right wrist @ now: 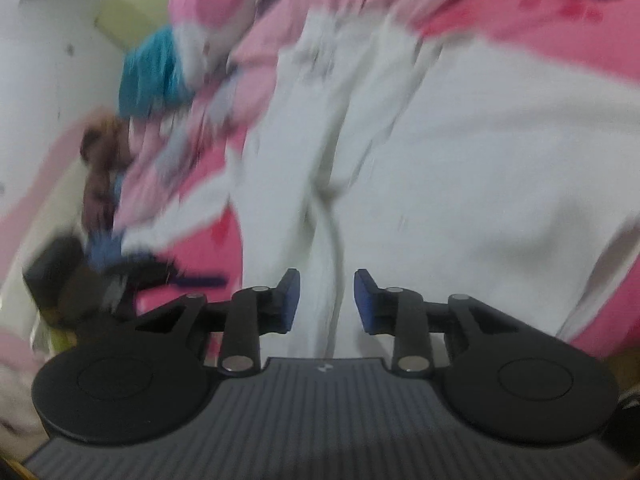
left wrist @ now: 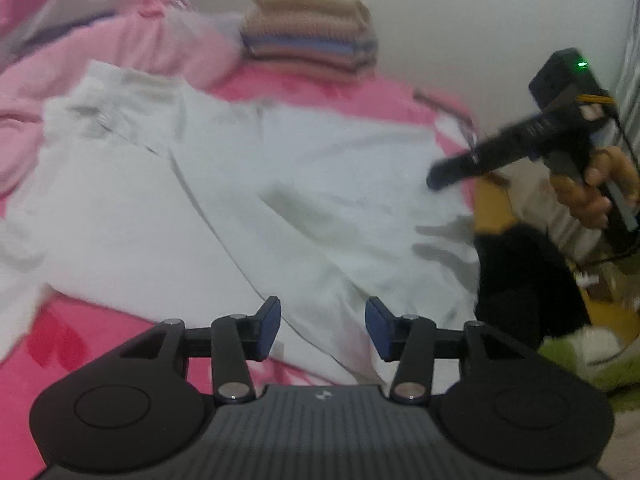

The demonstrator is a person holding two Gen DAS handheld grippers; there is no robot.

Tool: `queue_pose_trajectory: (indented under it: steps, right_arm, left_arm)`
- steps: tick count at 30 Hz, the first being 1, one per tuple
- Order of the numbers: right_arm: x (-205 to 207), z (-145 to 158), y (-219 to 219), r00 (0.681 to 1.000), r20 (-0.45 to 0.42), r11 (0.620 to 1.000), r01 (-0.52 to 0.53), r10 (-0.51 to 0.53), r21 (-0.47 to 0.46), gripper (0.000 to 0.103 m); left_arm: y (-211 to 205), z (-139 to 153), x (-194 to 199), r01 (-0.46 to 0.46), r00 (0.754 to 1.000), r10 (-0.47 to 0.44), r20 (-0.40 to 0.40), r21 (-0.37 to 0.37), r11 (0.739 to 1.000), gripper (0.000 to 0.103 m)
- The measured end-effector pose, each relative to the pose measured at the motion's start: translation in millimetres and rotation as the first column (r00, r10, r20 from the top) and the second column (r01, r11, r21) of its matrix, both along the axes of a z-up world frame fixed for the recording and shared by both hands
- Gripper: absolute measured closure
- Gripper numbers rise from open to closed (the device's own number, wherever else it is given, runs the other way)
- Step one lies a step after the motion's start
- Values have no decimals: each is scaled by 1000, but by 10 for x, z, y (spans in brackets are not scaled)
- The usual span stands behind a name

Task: Fold clothes
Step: 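Open the right gripper and release the folded edge onto the shirt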

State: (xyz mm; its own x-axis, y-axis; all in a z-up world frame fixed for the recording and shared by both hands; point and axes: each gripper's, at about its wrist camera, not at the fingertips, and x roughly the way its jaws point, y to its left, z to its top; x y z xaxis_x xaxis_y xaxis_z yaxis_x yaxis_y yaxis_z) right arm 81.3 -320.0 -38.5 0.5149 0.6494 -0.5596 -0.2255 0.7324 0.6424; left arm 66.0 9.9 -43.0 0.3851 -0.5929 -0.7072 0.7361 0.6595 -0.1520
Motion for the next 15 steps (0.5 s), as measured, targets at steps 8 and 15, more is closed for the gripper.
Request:
queue_pose_trajectory:
  steps: [8,15]
  right_arm:
    - [1522,-151,-292,987,-103,986,137,-127,98,73]
    - [2417,-530,-237,974,-135,979,192,-183,60,73]
  left_arm:
    - [-130,-55,780,-161,987,158,-36,-85,983,56]
    - [-583,-43,2163,-341,939,328,-101,-174,924,48]
